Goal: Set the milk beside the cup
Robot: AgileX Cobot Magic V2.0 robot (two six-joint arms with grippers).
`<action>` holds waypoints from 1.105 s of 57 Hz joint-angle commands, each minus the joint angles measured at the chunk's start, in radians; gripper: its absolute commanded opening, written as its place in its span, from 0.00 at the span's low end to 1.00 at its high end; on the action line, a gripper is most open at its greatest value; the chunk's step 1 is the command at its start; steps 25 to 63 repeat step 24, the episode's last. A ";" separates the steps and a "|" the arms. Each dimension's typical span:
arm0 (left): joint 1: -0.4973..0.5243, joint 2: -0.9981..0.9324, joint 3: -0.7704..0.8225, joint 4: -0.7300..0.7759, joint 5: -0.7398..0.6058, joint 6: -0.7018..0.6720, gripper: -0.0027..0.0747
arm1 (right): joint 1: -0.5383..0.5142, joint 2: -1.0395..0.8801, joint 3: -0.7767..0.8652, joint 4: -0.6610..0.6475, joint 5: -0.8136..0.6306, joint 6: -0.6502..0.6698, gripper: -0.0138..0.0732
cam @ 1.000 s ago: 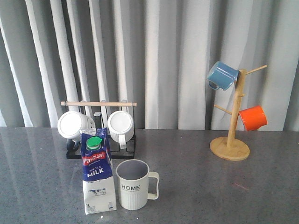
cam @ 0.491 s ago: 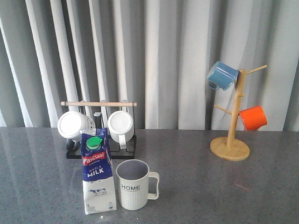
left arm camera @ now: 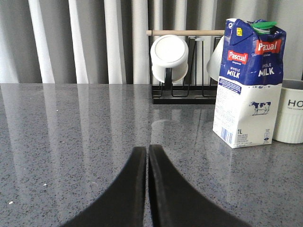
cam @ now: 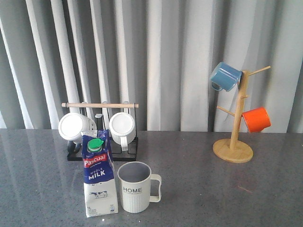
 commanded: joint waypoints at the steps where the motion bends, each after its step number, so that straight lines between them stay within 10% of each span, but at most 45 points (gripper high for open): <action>1: 0.001 -0.012 -0.022 -0.002 -0.069 -0.008 0.03 | -0.006 -0.014 0.009 0.000 -0.068 -0.001 0.15; 63: 0.001 -0.012 -0.022 -0.002 -0.069 -0.008 0.03 | -0.006 -0.014 0.009 0.000 -0.068 -0.001 0.15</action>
